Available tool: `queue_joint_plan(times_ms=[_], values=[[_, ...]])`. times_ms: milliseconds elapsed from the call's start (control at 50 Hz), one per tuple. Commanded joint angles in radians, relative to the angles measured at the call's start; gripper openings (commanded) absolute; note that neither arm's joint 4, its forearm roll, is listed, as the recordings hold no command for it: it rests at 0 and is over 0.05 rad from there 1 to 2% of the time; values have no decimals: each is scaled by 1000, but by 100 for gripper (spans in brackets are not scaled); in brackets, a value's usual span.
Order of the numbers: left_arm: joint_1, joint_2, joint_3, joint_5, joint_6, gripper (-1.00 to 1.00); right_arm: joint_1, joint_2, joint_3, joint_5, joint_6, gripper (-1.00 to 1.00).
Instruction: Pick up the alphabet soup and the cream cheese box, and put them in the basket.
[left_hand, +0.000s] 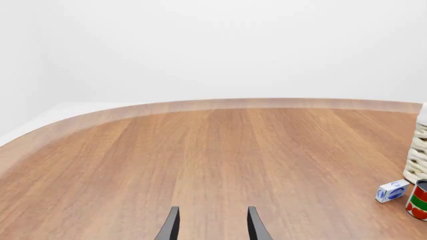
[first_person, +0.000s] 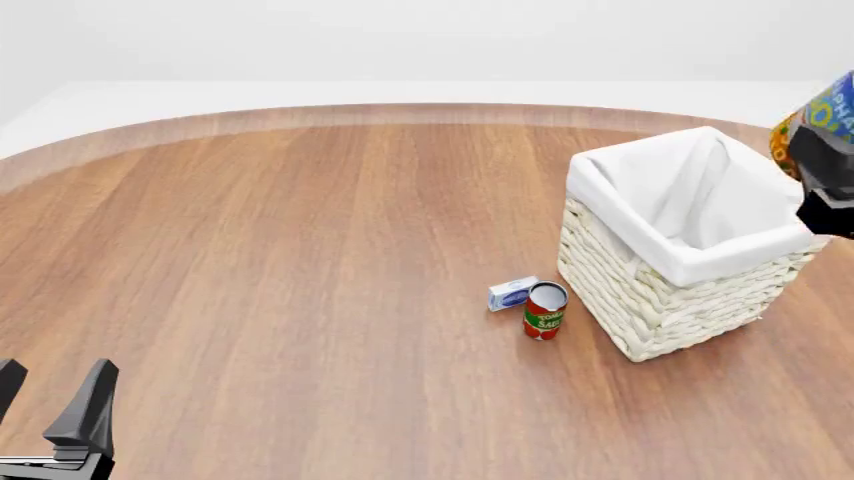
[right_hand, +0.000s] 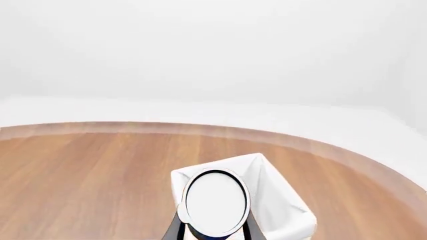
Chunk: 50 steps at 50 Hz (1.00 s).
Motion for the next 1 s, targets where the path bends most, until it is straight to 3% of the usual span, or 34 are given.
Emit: queue_joint_plan(times_ms=[20,340,620,1000], values=[[0,0,0,0,0,100,6,202,-145,23,40,-100],[0,0,0,0,0,100,17,359,-290,89,88,-100],[0,0,0,0,0,100,35,416,-288,115,127,-100],[0,0,0,0,0,100,8,496,-298,107,121,-100]])
